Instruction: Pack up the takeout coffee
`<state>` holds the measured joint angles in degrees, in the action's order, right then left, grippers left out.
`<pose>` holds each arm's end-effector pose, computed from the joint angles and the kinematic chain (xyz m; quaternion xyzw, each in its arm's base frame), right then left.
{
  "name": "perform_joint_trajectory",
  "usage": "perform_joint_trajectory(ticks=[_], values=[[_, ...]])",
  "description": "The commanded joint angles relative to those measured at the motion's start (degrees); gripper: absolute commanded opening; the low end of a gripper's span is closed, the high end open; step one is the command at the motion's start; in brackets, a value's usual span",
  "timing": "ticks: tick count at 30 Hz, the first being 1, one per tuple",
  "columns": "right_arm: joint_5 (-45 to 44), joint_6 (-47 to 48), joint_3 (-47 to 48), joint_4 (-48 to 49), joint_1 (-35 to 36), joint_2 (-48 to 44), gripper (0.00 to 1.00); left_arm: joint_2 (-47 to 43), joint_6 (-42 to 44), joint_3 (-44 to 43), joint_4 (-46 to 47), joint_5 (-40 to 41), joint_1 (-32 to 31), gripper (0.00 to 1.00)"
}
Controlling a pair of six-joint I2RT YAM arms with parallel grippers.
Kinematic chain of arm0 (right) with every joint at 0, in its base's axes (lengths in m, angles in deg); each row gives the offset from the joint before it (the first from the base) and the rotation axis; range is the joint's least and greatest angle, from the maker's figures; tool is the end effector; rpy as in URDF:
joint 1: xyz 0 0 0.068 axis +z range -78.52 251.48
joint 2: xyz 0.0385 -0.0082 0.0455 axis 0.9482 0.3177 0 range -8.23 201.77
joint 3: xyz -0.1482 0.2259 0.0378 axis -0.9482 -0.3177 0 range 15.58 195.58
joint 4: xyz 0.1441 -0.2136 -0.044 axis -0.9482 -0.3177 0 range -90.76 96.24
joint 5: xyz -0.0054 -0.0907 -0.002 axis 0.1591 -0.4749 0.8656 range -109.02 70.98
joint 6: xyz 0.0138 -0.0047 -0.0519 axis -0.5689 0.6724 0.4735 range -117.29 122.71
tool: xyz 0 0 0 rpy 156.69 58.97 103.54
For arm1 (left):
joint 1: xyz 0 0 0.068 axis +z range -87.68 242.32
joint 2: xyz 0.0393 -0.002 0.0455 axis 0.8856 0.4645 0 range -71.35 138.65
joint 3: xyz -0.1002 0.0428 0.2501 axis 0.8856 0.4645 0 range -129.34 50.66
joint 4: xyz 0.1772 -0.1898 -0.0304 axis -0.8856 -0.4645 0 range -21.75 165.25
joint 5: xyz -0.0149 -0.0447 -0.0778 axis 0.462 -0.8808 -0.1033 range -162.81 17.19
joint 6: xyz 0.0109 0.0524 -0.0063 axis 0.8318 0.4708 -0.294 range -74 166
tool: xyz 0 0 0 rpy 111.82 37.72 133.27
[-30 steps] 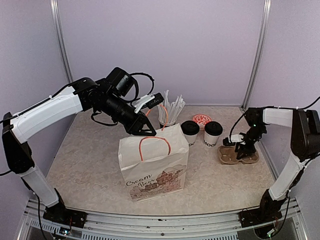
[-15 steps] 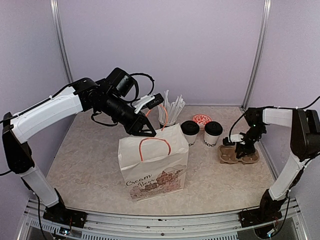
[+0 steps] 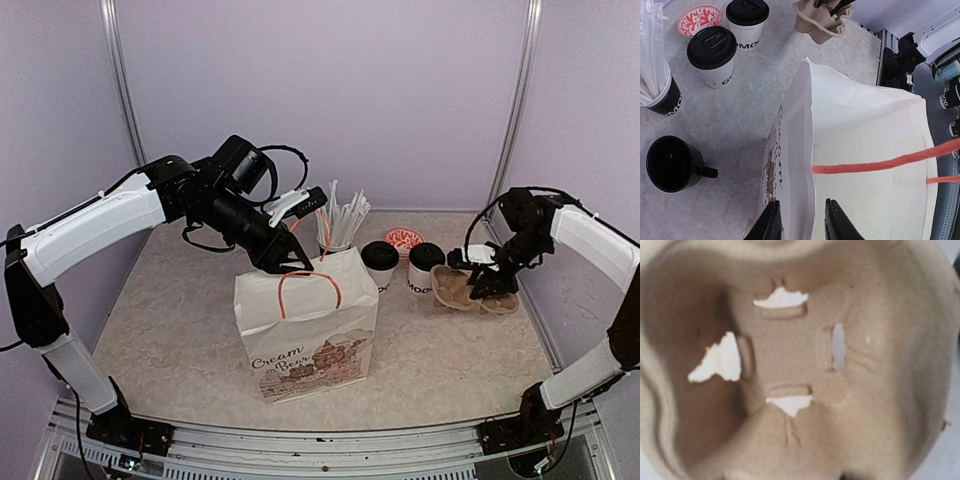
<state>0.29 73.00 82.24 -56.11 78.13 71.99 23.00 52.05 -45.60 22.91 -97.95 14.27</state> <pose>0.2504 0.0410 0.2702 -0.6248 0.7532 0.0777 0.1905 0.2230 -0.2710 0.3630 0.4833 0.7844 -0.3097 0.2351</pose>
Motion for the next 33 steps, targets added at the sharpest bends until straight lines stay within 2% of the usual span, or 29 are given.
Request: perform_joint_trajectory(ticks=[1, 12, 17, 22, 26, 33], values=[[11.0, -4.7, 9.9, -7.5, 5.5, -1.7, 0.21, -1.8, 0.1, -1.4, -0.3, 2.0, -0.2, 0.33], [26.8, -12.2, 43.5, -11.4, 22.0, 8.4, 0.21, -5.8, -2.4, 0.0, 1.3, 4.5, 1.0, 0.40], [33.5, -13.6, 54.3, -11.7, 28.2, 13.5, 0.21, -6.3, -3.2, 1.3, 2.6, 2.8, 2.3, 0.37], [36.5, -14.3, 60.2, -11.8, 35.0, 17.9, 0.21, -5.9, -3.6, 1.9, 2.3, 1.7, 3.3, 0.31], [39.1, -15.0, 62.4, -11.8, 38.8, 20.9, 0.21, -6.2, -4.4, 2.8, 3.1, 0.4, 4.2, 0.23], [43.4, -18.5, 61.5, -5.7, 41.2, 24.1, 0.21, -7.0, -4.4, 4.1, 4.3, -1.7, 4.6, 0.11]])
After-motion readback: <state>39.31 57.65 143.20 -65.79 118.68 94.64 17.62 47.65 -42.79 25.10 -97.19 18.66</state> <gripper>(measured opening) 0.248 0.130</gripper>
